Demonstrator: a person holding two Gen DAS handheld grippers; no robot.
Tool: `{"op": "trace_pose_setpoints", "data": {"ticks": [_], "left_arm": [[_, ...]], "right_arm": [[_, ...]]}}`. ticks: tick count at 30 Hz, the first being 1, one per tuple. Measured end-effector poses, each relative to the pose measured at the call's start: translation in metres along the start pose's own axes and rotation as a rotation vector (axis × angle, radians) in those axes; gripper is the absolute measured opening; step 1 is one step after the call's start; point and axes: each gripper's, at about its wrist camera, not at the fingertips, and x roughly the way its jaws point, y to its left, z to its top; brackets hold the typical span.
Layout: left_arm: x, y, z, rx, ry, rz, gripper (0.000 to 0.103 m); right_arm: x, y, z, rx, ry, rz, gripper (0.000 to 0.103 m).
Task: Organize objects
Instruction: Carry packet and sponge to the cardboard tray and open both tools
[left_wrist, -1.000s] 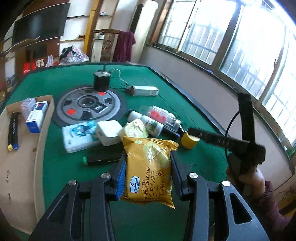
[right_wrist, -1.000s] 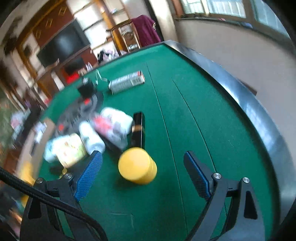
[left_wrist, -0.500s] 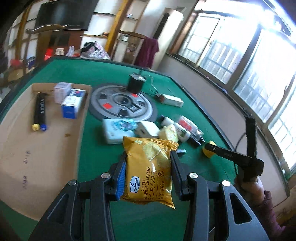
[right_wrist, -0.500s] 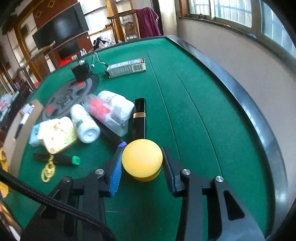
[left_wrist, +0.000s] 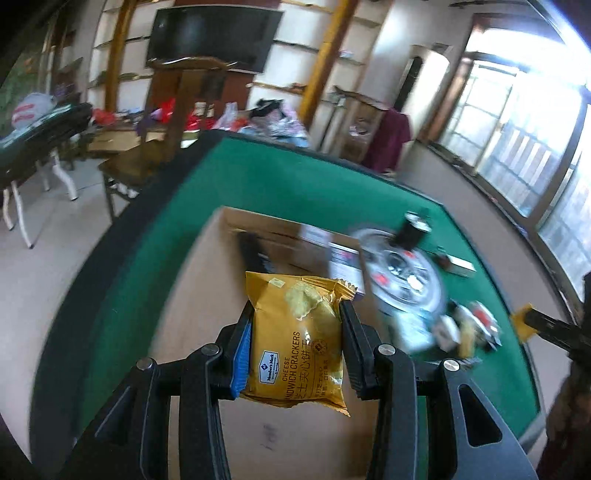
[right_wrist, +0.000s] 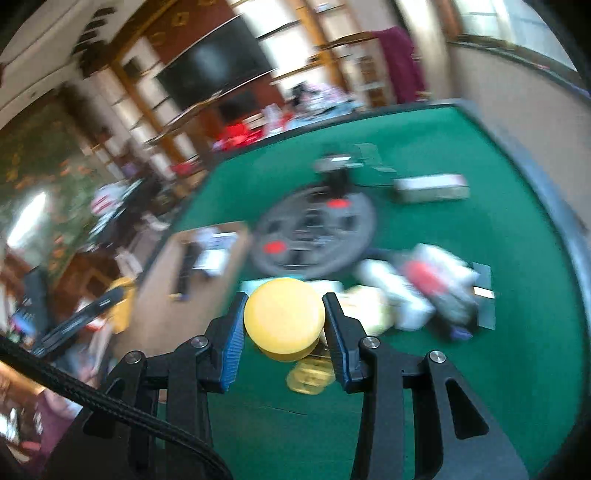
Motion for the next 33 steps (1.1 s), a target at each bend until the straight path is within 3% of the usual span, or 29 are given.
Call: {"op": "trace_pose_setpoints", "data": {"ticks": [7, 14, 24, 33], "left_arm": [[0.062, 0.027, 0.021, -0.023, 0.075, 0.066, 0.037], [0.097, 0.051, 0.025, -0.077, 0.122, 0.108, 0.037], [0.107, 0.067, 0.021, -0.157, 0.135, 0.022, 0.037], [0.100, 0.075, 0.024, -0.232, 0.116, -0.024, 0.043]], "right_arm": [[0.096, 0.085, 0.010, -0.093, 0.128, 0.085, 0.038], [0.179, 0.130, 0.024, -0.149, 0.180, 0.034, 0.038], [0.230, 0.128, 0.034, -0.172, 0.201, -0.106, 0.038], [0.236, 0.116, 0.038, -0.139, 0.203, -0.135, 0.039]]}}
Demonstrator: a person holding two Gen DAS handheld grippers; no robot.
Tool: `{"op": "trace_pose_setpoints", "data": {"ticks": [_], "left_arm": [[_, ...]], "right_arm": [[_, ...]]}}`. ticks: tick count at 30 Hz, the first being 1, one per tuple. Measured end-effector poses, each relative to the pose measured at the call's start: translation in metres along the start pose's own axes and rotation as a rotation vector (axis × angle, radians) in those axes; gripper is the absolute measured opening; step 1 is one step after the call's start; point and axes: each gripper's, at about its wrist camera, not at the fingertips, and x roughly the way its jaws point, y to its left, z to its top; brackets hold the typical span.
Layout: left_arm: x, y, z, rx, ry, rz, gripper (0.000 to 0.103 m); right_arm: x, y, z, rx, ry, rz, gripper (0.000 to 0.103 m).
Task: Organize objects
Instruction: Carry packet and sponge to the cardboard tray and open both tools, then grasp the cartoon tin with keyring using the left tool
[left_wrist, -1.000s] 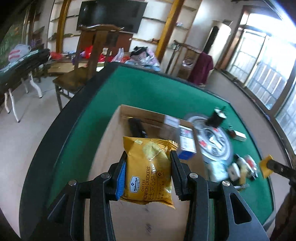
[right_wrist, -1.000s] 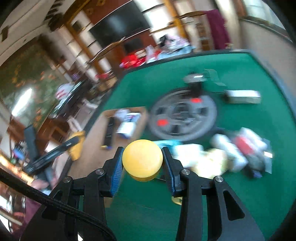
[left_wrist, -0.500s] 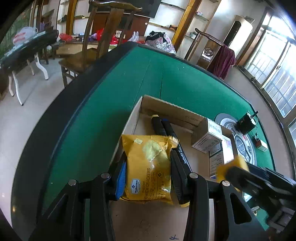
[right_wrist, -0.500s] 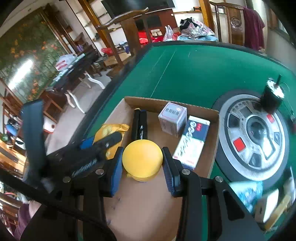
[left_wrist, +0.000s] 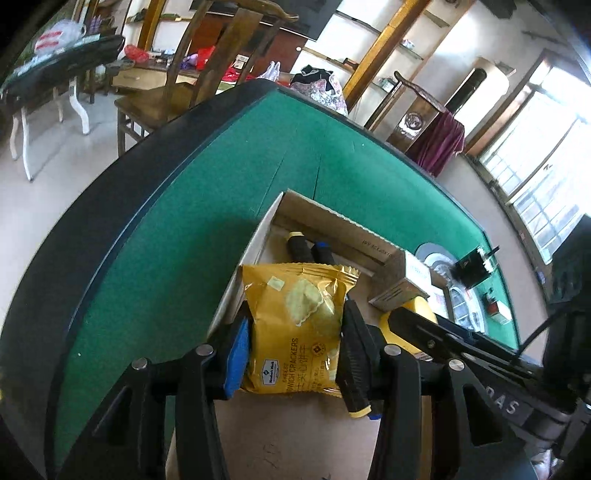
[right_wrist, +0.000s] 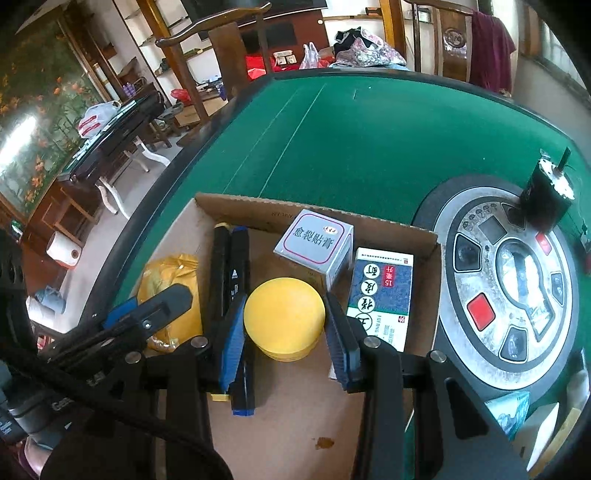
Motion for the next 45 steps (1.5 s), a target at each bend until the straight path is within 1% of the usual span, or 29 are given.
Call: {"op": "trace_pose_setpoints", "data": {"ticks": [2, 4, 7, 9, 10, 11, 12, 17, 19, 22, 24, 27, 30, 32, 35, 38, 40, 41, 43, 45], "left_arm": [[-0.002, 0.000, 0.000, -0.019, 0.007, -0.016, 0.047], [-0.006, -0.003, -0.001, -0.016, 0.003, -0.017, 0.052], [-0.016, -0.006, -0.001, -0.028, -0.012, -0.021, 0.052], [-0.025, -0.007, -0.003, -0.044, -0.025, -0.035, 0.052], [-0.031, -0.010, -0.004, -0.046, -0.034, -0.040, 0.052], [-0.037, -0.013, -0.006, -0.045, -0.043, -0.043, 0.052], [-0.044, -0.017, -0.008, -0.043, -0.054, -0.049, 0.052], [-0.074, -0.051, -0.026, -0.010, -0.074, -0.105, 0.059], [-0.079, -0.069, -0.036, 0.020, -0.066, -0.134, 0.060], [-0.078, -0.101, -0.056, 0.077, -0.026, -0.171, 0.060], [-0.072, -0.121, -0.069, 0.118, 0.006, -0.179, 0.060], [-0.056, -0.152, -0.088, 0.179, 0.055, -0.174, 0.060], [-0.042, -0.180, -0.103, 0.232, 0.085, -0.161, 0.060], [-0.038, -0.196, -0.115, 0.267, 0.094, -0.155, 0.060], [-0.025, -0.221, -0.127, 0.350, 0.104, -0.114, 0.060], [-0.016, -0.238, -0.139, 0.408, 0.114, -0.105, 0.060], [-0.009, -0.250, -0.147, 0.449, 0.117, -0.114, 0.060], [-0.005, -0.259, -0.150, 0.470, 0.115, -0.123, 0.060], [0.003, -0.277, -0.155, 0.530, 0.099, -0.138, 0.060], [0.013, -0.295, -0.161, 0.602, 0.081, -0.133, 0.060]], "right_arm": [[-0.003, -0.003, 0.000, 0.015, -0.007, 0.008, 0.039], [-0.005, -0.003, 0.003, 0.030, -0.015, 0.017, 0.039], [-0.019, -0.010, 0.003, 0.053, -0.035, 0.032, 0.040], [-0.036, -0.015, 0.001, 0.052, -0.063, 0.034, 0.040], [-0.045, -0.018, -0.002, 0.047, -0.079, 0.029, 0.043], [-0.056, -0.021, -0.006, 0.041, -0.098, 0.021, 0.049], [-0.065, -0.025, -0.010, 0.037, -0.114, 0.017, 0.051], [-0.113, -0.053, -0.036, 0.047, -0.187, -0.001, 0.056], [-0.131, -0.071, -0.048, 0.065, -0.222, -0.024, 0.058], [-0.157, -0.105, -0.065, 0.109, -0.279, -0.093, 0.058], [-0.170, -0.134, -0.076, 0.153, -0.312, -0.141, 0.060], [-0.183, -0.176, -0.092, 0.237, -0.342, -0.177, 0.062], [-0.190, -0.213, -0.104, 0.310, -0.352, -0.177, 0.062], [-0.192, -0.232, -0.111, 0.337, -0.366, -0.184, 0.062], [-0.194, -0.256, -0.122, 0.370, -0.386, -0.186, 0.062], [-0.190, -0.278, -0.134, 0.415, -0.413, -0.159, 0.062], [-0.186, -0.291, -0.139, 0.459, -0.400, -0.143, 0.062], [-0.186, -0.296, -0.139, 0.485, -0.386, -0.119, 0.062], [-0.190, -0.304, -0.142, 0.519, -0.397, -0.073, 0.062], [-0.195, -0.304, -0.143, 0.521, -0.417, -0.073, 0.062]]}}
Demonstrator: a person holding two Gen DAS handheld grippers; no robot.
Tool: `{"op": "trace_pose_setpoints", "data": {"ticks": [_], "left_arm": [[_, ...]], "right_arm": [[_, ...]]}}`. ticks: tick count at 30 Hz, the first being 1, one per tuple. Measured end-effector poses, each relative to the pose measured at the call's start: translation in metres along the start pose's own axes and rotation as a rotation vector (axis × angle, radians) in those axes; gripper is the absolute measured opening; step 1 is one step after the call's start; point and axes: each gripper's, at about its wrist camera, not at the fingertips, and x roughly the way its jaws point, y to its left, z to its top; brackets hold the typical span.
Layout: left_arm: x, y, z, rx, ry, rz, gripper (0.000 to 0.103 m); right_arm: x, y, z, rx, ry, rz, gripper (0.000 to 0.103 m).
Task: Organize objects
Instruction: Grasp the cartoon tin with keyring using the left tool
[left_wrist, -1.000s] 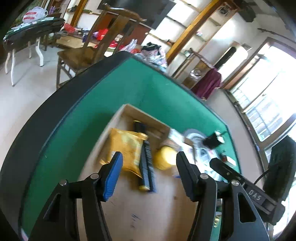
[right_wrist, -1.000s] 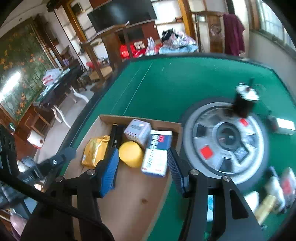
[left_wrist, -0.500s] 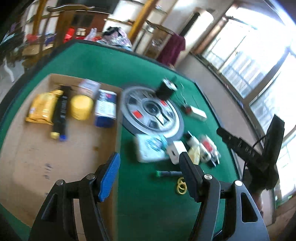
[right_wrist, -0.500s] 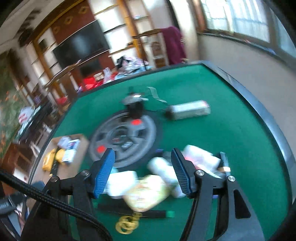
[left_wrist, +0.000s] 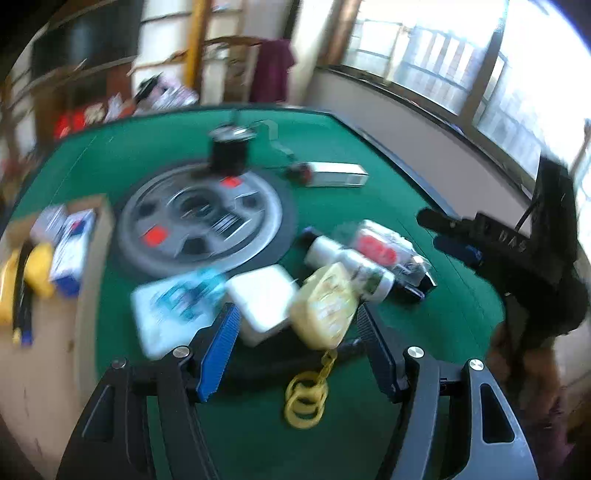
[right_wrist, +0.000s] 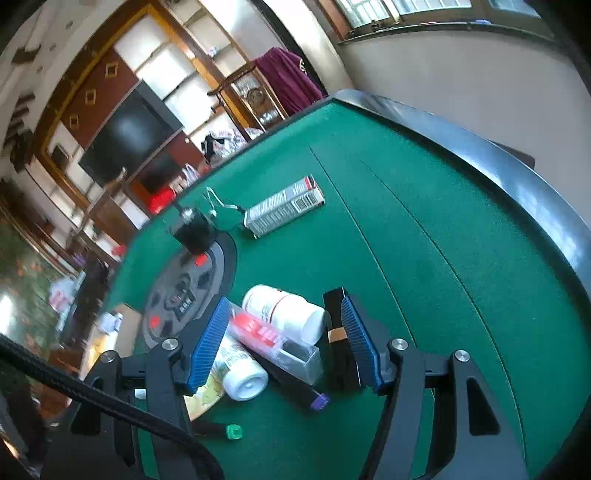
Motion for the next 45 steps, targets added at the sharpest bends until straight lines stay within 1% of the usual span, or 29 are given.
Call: {"op": "trace_pose_setpoints", "data": {"ticks": [2, 6, 7, 8, 9, 10, 11, 12, 15, 17, 18, 19, 21, 23, 24, 26, 27, 28, 30, 33, 34, 35, 36, 38, 39, 41, 43, 44, 45], "left_arm": [[0.018, -0.015, 0.005, 0.068, 0.016, 0.045, 0.060], [0.040, -0.038, 0.006, 0.165, 0.057, 0.051, 0.059], [0.042, -0.044, 0.004, 0.201, 0.069, 0.060, 0.055], [0.042, -0.049, 0.002, 0.218, 0.074, 0.063, 0.048], [0.041, -0.051, 0.000, 0.216, 0.081, 0.046, 0.032], [0.038, -0.052, -0.001, 0.206, 0.087, 0.014, 0.021], [0.037, -0.052, -0.001, 0.201, 0.094, -0.002, 0.017], [0.036, -0.053, -0.001, 0.200, 0.098, -0.006, 0.015], [0.039, -0.059, -0.003, 0.224, 0.109, -0.005, 0.015], [0.040, -0.066, -0.006, 0.247, 0.096, -0.019, 0.017], [0.039, -0.071, -0.008, 0.261, 0.091, -0.035, 0.026], [0.039, -0.074, -0.009, 0.272, 0.094, -0.047, 0.042], [0.041, -0.084, -0.013, 0.307, 0.106, -0.048, 0.061], [0.043, -0.096, -0.019, 0.387, 0.101, 0.018, 0.062], [0.045, -0.103, -0.024, 0.440, 0.096, 0.070, 0.062], [0.047, -0.107, -0.029, 0.479, 0.086, 0.118, 0.062], [0.047, -0.105, -0.030, 0.476, 0.078, 0.117, 0.062], [0.046, -0.102, -0.030, 0.462, 0.074, 0.113, 0.058], [0.042, -0.098, -0.027, 0.454, 0.053, 0.145, 0.041], [0.034, -0.085, -0.021, 0.364, 0.072, 0.071, 0.039], [0.032, -0.081, -0.020, 0.344, 0.069, 0.062, 0.032], [0.024, -0.080, -0.021, 0.338, 0.038, 0.040, 0.022], [0.016, -0.079, -0.021, 0.333, 0.025, 0.022, 0.000], [0.004, -0.075, -0.022, 0.287, 0.022, -0.014, 0.000], [0.000, -0.075, -0.023, 0.284, 0.013, -0.009, 0.000], [-0.001, -0.073, -0.027, 0.292, 0.035, -0.005, 0.000], [0.002, -0.066, -0.027, 0.269, 0.051, -0.004, 0.000], [0.005, -0.062, -0.024, 0.257, 0.054, -0.001, 0.002], [0.008, -0.058, -0.023, 0.243, 0.061, 0.015, 0.012]], "right_arm": [[-0.004, 0.001, -0.001, -0.005, -0.011, 0.001, 0.062], [-0.005, 0.001, -0.002, -0.012, -0.009, 0.002, 0.062], [-0.005, 0.001, -0.002, -0.011, -0.008, 0.004, 0.062], [-0.005, 0.001, -0.002, -0.011, -0.006, 0.004, 0.062], [-0.005, 0.001, -0.003, -0.010, -0.004, 0.002, 0.062], [-0.005, 0.001, -0.003, -0.009, -0.001, 0.001, 0.062], [-0.004, 0.001, -0.003, -0.006, 0.002, 0.002, 0.062], [-0.003, 0.001, -0.004, -0.004, 0.006, 0.006, 0.062], [0.000, 0.000, -0.005, -0.001, 0.017, 0.007, 0.062], [0.001, 0.000, -0.006, -0.001, 0.021, 0.005, 0.062], [0.002, 0.000, -0.006, 0.001, 0.022, 0.004, 0.062], [0.002, -0.001, -0.006, 0.001, 0.022, 0.004, 0.062], [0.002, 0.000, -0.007, -0.001, 0.024, -0.001, 0.062], [0.003, -0.001, -0.007, -0.002, 0.027, 0.000, 0.062], [0.003, 0.000, -0.007, -0.005, 0.027, 0.000, 0.062], [0.003, 0.000, -0.008, -0.009, 0.029, -0.002, 0.062], [0.003, 0.000, -0.008, -0.008, 0.031, -0.001, 0.062], [0.003, 0.000, -0.008, -0.007, 0.034, 0.001, 0.062], [0.004, -0.001, -0.008, -0.003, 0.038, -0.002, 0.062], [0.005, -0.002, -0.008, 0.000, 0.039, -0.006, 0.062], [0.004, -0.002, -0.008, -0.001, 0.037, -0.009, 0.062], [0.004, -0.002, -0.008, -0.004, 0.033, -0.012, 0.062], [0.004, -0.002, -0.008, -0.008, 0.029, -0.017, 0.062], [0.004, -0.001, -0.009, -0.014, 0.026, -0.023, 0.062], [0.005, 0.000, -0.009, -0.016, 0.030, -0.026, 0.062], [0.006, 0.000, -0.010, -0.016, 0.036, -0.022, 0.062], [0.006, 0.001, -0.010, -0.024, 0.037, -0.025, 0.062], [0.006, 0.002, -0.011, -0.030, 0.036, -0.029, 0.062], [0.005, 0.002, -0.011, -0.033, 0.035, -0.030, 0.062]]}}
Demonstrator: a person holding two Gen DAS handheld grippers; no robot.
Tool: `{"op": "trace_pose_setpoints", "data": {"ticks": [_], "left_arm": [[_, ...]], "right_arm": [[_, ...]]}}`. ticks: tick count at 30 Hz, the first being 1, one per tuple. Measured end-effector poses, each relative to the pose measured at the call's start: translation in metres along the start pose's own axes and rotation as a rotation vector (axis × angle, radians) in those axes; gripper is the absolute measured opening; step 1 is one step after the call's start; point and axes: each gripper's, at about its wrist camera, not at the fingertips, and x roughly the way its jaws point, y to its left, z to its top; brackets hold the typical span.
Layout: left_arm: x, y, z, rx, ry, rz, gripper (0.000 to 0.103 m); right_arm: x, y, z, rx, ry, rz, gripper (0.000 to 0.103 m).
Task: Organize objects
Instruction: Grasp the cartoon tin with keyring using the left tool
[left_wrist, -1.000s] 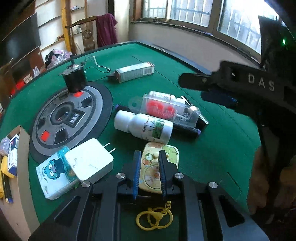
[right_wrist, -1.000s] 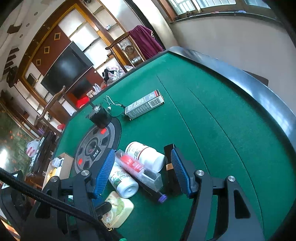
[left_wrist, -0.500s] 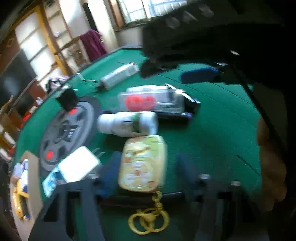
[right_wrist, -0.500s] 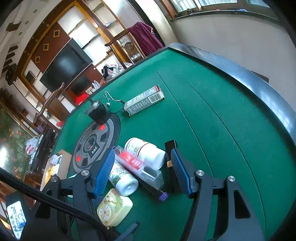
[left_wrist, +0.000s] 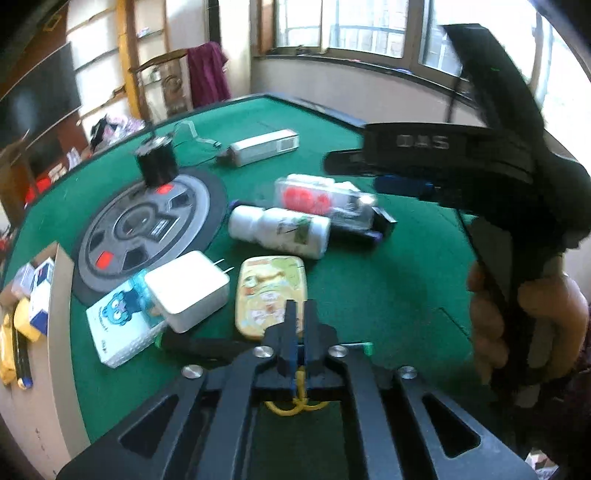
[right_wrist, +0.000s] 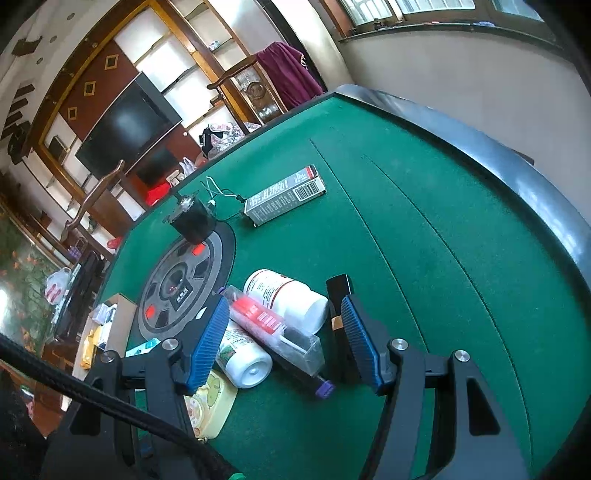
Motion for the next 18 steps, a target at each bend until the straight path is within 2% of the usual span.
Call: {"op": "trace_pose_setpoints", "data": {"ticks": [1, 3, 5, 6, 12, 14, 15, 16, 17, 18], "left_arm": [[0.003, 0.005, 0.001, -0.009, 0.002, 0.016, 0.031], [-0.001, 0.010, 0.003, -0.020, -0.031, 0.044, 0.051], [-0.002, 0.011, 0.007, -0.001, -0.049, 0.061, 0.054], [0.001, 0.011, 0.009, 0.009, -0.037, 0.060, 0.060], [0.037, -0.001, 0.008, 0.074, 0.095, 0.072, 0.062], [0.040, -0.002, 0.008, 0.049, 0.085, 0.030, 0.061], [0.041, 0.000, 0.009, 0.018, 0.085, 0.009, 0.058], [0.042, 0.002, 0.010, -0.002, 0.080, 0.011, 0.046], [0.041, 0.002, 0.011, -0.005, 0.069, 0.020, 0.040], [0.039, 0.003, 0.010, -0.011, 0.069, 0.004, 0.040]], "right_arm": [[0.000, 0.000, 0.000, -0.001, 0.000, 0.000, 0.062], [0.000, 0.000, -0.001, 0.001, 0.005, -0.002, 0.062], [0.002, -0.002, -0.001, 0.009, 0.015, -0.002, 0.062], [0.003, -0.003, -0.001, 0.016, 0.020, 0.000, 0.062], [0.003, -0.006, -0.001, 0.037, 0.022, 0.011, 0.062], [0.002, -0.004, -0.001, 0.031, 0.020, 0.010, 0.062], [0.003, -0.004, -0.001, 0.027, 0.022, 0.010, 0.062], [0.003, -0.003, -0.001, 0.025, 0.024, 0.010, 0.062], [0.004, -0.002, -0.002, 0.023, 0.027, 0.011, 0.062], [0.005, -0.001, -0.002, 0.018, 0.030, 0.011, 0.062]]}}
